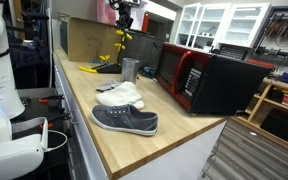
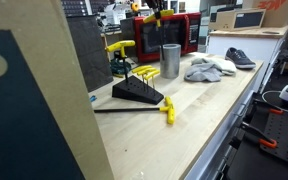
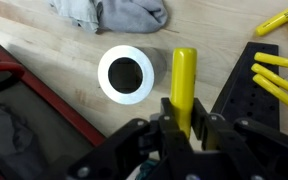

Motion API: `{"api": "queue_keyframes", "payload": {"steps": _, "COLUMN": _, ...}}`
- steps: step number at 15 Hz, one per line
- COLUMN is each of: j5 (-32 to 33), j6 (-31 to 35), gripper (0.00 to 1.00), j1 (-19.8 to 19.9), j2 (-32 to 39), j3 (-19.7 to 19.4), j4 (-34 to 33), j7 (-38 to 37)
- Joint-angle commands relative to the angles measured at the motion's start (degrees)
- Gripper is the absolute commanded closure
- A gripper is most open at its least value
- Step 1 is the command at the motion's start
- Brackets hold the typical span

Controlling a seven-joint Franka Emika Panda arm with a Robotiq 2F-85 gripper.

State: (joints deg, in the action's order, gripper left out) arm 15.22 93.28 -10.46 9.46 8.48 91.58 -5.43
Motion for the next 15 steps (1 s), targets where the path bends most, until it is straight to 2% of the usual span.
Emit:
{"api": "queue_keyframes", "payload": {"steps": 1, "j5": 0.4, "j6": -0.3, "gripper": 0.94, "j1": -1.1, "j2": 2.3, "j3": -0.1, "j4": -0.5, "j7": -5.7}}
{"api": "queue_keyframes", "payload": {"steps": 5, "j5": 1.1, "j6": -1.2, "gripper": 0.94, "j1": -3.2, "j2": 4.3, "j3": -0.2, "j4": -3.0, "j7": -14.3}}
{"api": "queue_keyframes", "payload": {"steps": 8, "j5": 1.7, "j6": -1.8, "gripper": 0.94, "j1": -5.1, "j2": 3.2, "j3": -0.2, "j4": -4.7, "j7": -21.3}}
{"api": "queue_keyframes", "payload": {"steps": 15, "j5": 1.9, "j6": -3.7, "gripper": 0.94, "j1": -8.8, "j2": 5.4, "j3": 0.1, "j4": -8.3, "j7": -41.0}}
